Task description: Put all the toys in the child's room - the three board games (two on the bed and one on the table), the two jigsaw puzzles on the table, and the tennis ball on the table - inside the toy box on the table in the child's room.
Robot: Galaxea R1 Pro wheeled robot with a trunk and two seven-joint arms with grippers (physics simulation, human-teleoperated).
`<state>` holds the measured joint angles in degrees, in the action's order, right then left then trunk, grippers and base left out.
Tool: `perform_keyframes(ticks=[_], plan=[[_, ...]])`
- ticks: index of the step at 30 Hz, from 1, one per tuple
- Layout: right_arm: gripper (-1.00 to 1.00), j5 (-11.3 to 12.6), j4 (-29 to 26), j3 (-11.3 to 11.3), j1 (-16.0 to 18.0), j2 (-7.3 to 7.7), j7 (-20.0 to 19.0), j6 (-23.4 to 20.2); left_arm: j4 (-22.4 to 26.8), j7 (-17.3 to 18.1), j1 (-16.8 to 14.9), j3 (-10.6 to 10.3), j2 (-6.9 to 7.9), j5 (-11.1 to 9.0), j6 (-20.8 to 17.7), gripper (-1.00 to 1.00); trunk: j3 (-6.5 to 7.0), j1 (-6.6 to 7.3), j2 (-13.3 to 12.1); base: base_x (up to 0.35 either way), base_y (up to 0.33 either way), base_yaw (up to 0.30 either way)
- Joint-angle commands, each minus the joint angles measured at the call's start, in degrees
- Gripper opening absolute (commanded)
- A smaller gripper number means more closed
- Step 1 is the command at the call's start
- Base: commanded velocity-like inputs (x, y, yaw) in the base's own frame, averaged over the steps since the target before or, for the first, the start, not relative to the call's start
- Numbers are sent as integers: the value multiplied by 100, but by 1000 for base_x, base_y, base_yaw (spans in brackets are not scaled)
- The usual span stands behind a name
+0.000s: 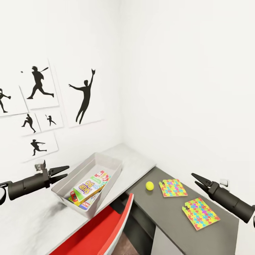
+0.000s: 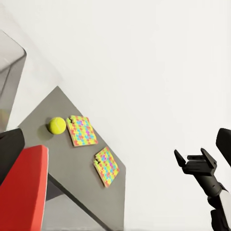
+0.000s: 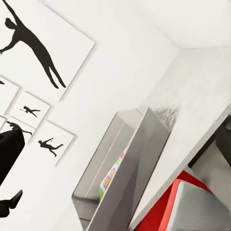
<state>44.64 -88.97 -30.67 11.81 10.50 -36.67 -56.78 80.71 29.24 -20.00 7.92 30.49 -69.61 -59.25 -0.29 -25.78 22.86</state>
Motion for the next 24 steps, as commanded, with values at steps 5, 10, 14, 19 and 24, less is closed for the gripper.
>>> perform_keyframes(ticks=[5, 10, 14, 19, 24], plan=[[100, -21, 2, -2, 6, -5, -28, -31, 4, 40, 2, 3, 0, 26, -25, 100, 18, -1, 5, -190, 183, -240], [100, -25, -10, 3, 6, -10, -18, -23, 6, 38, 5, 0, 0, 26, -25, 100, 25, -1, 5, -170, 53, -84], [100, -26, -9, 1, 6, -5, -18, -25, 6, 38, 0, -1, 0, 26, -25, 100, 6, -1, 5, -138, 10, -98], [100, -26, -7, 0, 6, -4, -23, -26, 8, 38, 3, -1, 0, 26, -25, 100, -29, -1, 5, -76, 2, -129], [100, -21, -2, 0, 6, -4, -23, -26, 55, 38, 5, -8, 0, 26, -21, 100, -66, -1, 5, -17, 0, -138]])
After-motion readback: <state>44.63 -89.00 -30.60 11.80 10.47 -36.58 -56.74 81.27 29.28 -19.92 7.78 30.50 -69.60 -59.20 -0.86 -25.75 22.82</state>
